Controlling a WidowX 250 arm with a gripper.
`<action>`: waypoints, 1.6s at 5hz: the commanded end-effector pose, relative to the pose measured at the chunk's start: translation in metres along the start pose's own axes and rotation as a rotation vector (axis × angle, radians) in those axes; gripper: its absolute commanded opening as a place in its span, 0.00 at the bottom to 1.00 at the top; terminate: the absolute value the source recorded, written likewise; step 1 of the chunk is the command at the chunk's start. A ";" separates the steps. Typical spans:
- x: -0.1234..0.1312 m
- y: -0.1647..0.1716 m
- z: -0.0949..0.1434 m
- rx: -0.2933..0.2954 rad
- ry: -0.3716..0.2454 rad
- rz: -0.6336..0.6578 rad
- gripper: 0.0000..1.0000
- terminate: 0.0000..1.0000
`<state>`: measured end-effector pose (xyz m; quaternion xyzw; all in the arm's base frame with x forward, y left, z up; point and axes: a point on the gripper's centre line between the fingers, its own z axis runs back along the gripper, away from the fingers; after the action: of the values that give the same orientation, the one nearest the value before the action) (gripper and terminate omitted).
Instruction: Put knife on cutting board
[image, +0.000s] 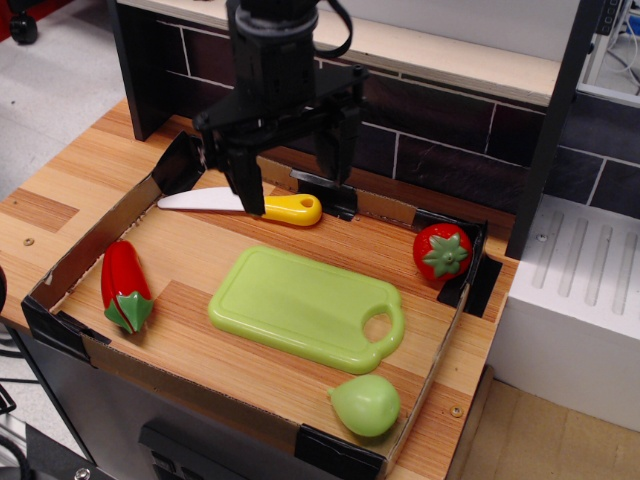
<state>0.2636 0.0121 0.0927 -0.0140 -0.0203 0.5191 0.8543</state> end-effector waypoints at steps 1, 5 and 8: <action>0.029 -0.004 0.006 -0.159 -0.010 0.399 1.00 0.00; 0.058 -0.017 -0.040 -0.181 -0.071 0.807 1.00 0.00; 0.054 -0.020 -0.064 -0.190 -0.101 0.830 1.00 0.00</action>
<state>0.3039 0.0492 0.0174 -0.0560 -0.0852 0.8174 0.5670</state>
